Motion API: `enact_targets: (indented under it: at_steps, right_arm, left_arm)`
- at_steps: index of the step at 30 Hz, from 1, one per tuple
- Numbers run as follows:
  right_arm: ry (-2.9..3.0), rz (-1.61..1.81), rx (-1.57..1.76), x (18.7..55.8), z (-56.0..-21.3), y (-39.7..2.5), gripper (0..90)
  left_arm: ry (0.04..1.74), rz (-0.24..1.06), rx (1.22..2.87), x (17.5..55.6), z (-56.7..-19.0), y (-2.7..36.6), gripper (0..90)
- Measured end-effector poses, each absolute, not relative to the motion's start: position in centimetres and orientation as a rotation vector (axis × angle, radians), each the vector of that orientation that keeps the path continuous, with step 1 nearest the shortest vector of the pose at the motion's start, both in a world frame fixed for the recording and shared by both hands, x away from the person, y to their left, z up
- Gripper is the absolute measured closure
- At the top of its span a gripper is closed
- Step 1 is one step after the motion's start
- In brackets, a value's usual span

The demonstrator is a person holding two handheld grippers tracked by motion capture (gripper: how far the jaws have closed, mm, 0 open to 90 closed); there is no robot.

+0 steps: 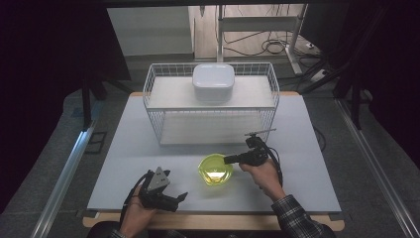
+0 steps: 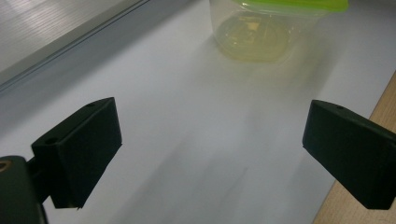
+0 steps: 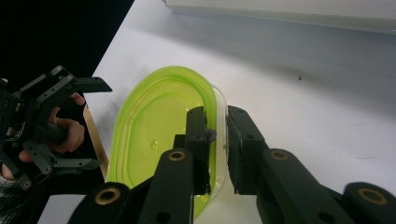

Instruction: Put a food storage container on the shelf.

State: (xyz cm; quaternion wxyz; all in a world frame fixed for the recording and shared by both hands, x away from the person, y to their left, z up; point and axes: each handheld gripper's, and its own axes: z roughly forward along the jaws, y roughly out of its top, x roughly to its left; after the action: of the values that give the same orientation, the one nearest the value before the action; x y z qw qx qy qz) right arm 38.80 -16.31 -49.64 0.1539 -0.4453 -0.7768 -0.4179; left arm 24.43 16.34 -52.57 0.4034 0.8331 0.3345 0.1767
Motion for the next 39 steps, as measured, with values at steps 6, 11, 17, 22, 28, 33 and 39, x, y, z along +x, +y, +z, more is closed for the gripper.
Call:
enact_targets:
  at_steps: [6, 11, 17, 22, 28, 33, 39]
  right_arm:
    - [-2.174, -1.205, -1.267, 38.7, -49.4, -16.3, 81.6]
    - [-2.19, -1.211, -1.264, 38.5, -49.0, -16.2, 81.9]
    - [-2.172, -1.249, -1.26, 38.4, -48.3, -16.5, 81.9]
    - [-2.162, -1.298, -1.237, 38.2, -47.1, -16.8, 81.9]
    - [-2.147, -1.344, -1.217, 37.9, -45.4, -17.2, 81.9]
    - [-2.125, -1.38, -1.207, 37.8, -44.1, -17.4, 81.9]
    - [-2.119, -1.417, -1.188, 37.7, -42.3, -17.4, 81.9]
  left_arm:
    - [0.843, 0.447, 2.104, 24.4, -52.6, 16.3, 4.2]
    - [0.844, 0.448, 2.102, 24.4, -52.5, 16.4, 4.2]
    - [0.848, 0.45, 2.095, 24.4, -52.5, 16.4, 4.2]
    - [0.851, 0.451, 2.087, 24.4, -52.4, 16.5, 4.2]
    - [0.849, 0.453, 2.087, 24.4, -52.4, 16.4, 4.1]
    - [0.851, 0.45, 2.086, 24.4, -52.4, 16.5, 4.1]
    - [0.853, 0.447, 2.084, 24.4, -52.4, 16.5, 4.1]
